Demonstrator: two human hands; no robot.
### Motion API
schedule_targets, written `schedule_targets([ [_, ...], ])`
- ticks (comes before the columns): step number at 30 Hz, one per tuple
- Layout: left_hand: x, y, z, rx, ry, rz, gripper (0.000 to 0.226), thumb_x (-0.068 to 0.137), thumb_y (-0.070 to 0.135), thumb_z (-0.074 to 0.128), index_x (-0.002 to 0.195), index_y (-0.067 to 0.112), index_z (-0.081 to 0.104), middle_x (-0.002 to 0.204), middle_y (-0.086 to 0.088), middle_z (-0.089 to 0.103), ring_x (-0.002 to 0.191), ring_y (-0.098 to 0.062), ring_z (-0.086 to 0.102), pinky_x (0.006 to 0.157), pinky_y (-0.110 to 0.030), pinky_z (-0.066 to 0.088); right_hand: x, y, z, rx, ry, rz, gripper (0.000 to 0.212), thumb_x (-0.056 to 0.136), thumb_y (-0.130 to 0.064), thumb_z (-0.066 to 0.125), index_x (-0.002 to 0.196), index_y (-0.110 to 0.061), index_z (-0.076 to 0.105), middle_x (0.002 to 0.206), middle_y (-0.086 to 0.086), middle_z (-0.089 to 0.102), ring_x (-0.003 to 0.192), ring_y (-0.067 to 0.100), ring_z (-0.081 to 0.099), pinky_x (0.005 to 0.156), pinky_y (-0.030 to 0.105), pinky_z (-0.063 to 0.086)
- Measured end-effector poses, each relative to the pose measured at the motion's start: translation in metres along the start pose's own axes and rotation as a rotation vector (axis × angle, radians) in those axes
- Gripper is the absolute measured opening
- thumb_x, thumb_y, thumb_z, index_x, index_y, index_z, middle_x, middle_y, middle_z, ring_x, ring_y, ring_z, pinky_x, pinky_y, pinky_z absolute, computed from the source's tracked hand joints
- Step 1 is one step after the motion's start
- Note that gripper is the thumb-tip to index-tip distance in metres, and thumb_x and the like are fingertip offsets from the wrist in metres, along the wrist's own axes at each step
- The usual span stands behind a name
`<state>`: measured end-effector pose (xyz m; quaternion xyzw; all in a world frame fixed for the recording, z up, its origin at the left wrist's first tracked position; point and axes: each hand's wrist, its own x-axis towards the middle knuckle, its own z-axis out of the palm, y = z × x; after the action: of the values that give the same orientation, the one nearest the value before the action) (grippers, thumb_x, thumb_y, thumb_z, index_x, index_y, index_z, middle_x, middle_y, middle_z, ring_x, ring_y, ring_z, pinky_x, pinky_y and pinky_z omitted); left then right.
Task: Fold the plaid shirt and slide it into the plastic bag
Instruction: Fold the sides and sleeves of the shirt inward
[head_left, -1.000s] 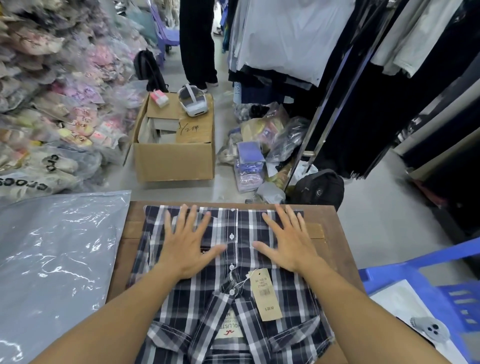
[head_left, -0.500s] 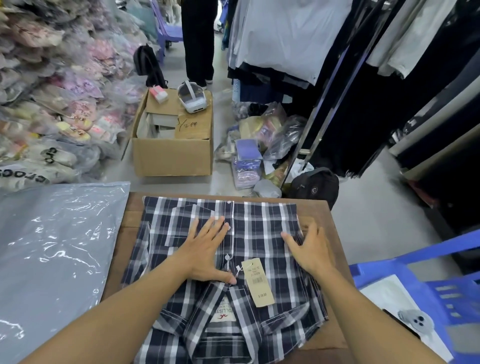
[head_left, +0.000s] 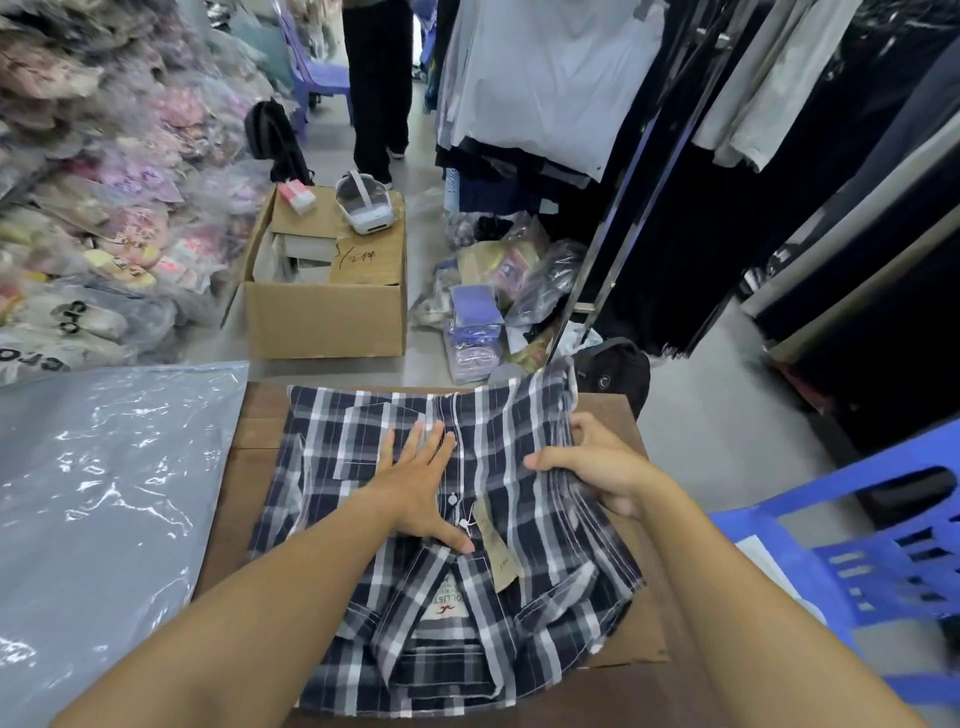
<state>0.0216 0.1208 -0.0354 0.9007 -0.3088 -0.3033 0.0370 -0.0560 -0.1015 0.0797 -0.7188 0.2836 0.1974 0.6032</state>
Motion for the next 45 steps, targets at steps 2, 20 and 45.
schedule_targets([
  [2,-0.001,0.001,0.000,0.000,0.011,-0.003,0.154,0.047,0.093,0.061,0.151,0.023,-0.028,0.157,0.001,-0.038,0.139,-0.024,-0.043,0.115,-0.058,-0.024,-0.005,-0.020,0.021,-0.059,-0.066,-0.032,0.074,0.078,-0.004,0.082,0.134,-0.018,0.036,0.109,0.017,0.072,0.090,0.035,0.075,0.058,0.031,0.059],
  [20,-0.089,-0.150,-0.001,-1.100,0.475,-0.425,0.038,0.100,0.046,0.049,0.100,0.014,0.071,0.109,-0.008,0.070,0.107,-0.029,0.064,0.099,-0.044,0.050,0.042,-0.047,0.250,-0.401,-0.100,-0.138,0.060,0.088,-0.015,0.072,0.130,-0.019,0.030,0.132,0.008,0.047,0.087,0.029,0.072,0.056,0.032,0.063],
  [45,-0.073,-0.107,-0.013,-0.247,0.858,-0.234,0.038,0.093,0.017,0.054,0.131,0.013,0.055,0.137,-0.004,0.052,0.127,-0.023,0.047,0.108,-0.038,0.041,0.088,-0.004,0.187,-1.059,0.330,-0.446,0.069,0.101,-0.046,0.043,0.160,-0.020,0.016,0.169,0.006,0.001,0.155,0.025,-0.009,0.126,0.045,0.002],
])
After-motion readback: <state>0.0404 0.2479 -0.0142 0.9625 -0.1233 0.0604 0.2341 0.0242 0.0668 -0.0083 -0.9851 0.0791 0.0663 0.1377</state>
